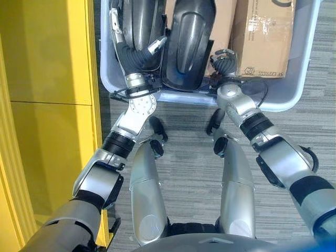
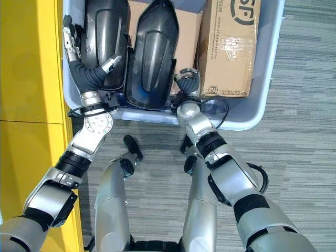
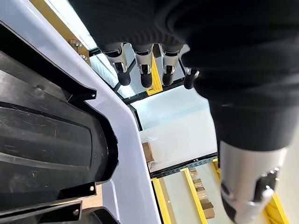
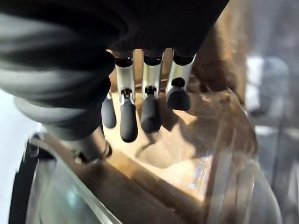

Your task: Move parts from the plastic box to the shelf.

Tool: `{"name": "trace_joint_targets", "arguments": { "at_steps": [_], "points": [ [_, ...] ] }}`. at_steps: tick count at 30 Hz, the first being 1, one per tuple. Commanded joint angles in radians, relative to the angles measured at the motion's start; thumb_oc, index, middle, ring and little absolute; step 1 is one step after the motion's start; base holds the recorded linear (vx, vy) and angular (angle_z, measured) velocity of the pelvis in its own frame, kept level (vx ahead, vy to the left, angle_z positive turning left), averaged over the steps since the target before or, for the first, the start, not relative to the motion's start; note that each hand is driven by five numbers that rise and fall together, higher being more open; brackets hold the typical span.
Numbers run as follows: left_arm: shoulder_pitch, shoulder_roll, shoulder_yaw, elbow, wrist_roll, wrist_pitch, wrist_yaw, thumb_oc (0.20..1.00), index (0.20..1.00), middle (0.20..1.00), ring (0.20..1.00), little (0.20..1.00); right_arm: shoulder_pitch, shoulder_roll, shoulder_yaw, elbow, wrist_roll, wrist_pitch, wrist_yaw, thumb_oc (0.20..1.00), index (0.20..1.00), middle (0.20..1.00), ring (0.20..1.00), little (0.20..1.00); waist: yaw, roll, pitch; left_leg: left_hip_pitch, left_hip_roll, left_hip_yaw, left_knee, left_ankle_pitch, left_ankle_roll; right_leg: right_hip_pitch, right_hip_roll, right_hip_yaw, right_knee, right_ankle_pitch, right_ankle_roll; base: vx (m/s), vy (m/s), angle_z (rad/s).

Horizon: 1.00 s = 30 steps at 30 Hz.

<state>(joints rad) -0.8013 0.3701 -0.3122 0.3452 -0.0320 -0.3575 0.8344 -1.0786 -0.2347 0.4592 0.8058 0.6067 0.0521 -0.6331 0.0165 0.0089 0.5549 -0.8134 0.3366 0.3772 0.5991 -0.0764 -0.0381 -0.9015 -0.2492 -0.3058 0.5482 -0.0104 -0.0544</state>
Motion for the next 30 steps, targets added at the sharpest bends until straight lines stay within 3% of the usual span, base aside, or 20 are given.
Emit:
{"name": "trace_joint_targets", "arguments": {
  "at_steps": [1,3,9,16,26,30],
  "points": [
    [0.005,0.031,0.029,-0.065,-0.031,-0.063,0.019,1.0,1.0,1.0,1.0,1.0,0.118,0.035,-0.021,0.053,0.154,-0.052,0.027,1.0,1.0,1.0,1.0,1.0,0.005,0.064,-0.035,0.003,0.038,-0.002,-0.121,0.046,-0.136,0.003,-0.097,0.02,0.098,-0.113,0.171,0.0,0.0,0.0],
    [0.018,0.024,0.039,-0.085,-0.057,-0.051,0.016,1.0,1.0,1.0,1.0,1.0,0.149,0.036,-0.053,0.015,0.205,-0.087,0.045,1.0,1.0,1.0,1.0,1.0,-0.003,0.059,-0.035,0.009,0.036,0.002,-0.127,0.047,-0.136,0.006,-0.091,0.025,0.091,-0.111,0.173,-0.02,0.02,-0.03],
    [0.048,0.001,0.046,-0.137,-0.052,-0.038,0.035,1.0,1.0,1.0,1.0,1.0,0.202,0.051,-0.025,-0.071,0.191,-0.01,0.078,1.0,1.0,1.0,1.0,1.0,-0.012,0.06,-0.035,-0.003,0.037,0.016,-0.129,0.049,-0.135,-0.006,-0.089,0.026,0.078,-0.108,0.17,-0.02,0.011,-0.09],
    [0.041,0.009,0.05,-0.145,-0.071,-0.035,0.016,1.0,1.0,1.0,1.0,1.0,0.178,0.043,-0.018,-0.084,0.136,-0.053,0.099,1.0,1.0,1.0,1.0,1.0,-0.004,0.064,-0.035,-0.01,0.035,0.014,-0.125,0.051,-0.136,-0.008,-0.093,0.021,0.079,-0.104,0.17,0.0,0.0,0.0],
    [0.062,-0.009,0.051,-0.181,-0.043,-0.028,0.033,1.0,1.0,1.0,1.0,1.0,0.174,0.039,0.024,-0.201,-0.026,0.052,0.086,1.0,1.0,1.0,1.0,1.0,-0.004,0.057,-0.035,-0.031,0.037,0.008,-0.11,0.045,-0.135,-0.025,-0.098,0.02,0.093,-0.106,0.172,0.0,0.0,0.0],
    [0.06,-0.006,0.054,-0.182,-0.054,-0.029,0.027,1.0,1.0,1.0,1.0,1.0,0.16,0.032,0.037,-0.194,-0.081,0.053,0.094,1.0,1.0,1.0,1.0,1.0,-0.001,0.059,-0.035,-0.035,0.035,0.004,-0.106,0.043,-0.135,-0.029,-0.1,0.02,0.096,-0.107,0.172,0.01,0.016,0.0]
  ]
}}
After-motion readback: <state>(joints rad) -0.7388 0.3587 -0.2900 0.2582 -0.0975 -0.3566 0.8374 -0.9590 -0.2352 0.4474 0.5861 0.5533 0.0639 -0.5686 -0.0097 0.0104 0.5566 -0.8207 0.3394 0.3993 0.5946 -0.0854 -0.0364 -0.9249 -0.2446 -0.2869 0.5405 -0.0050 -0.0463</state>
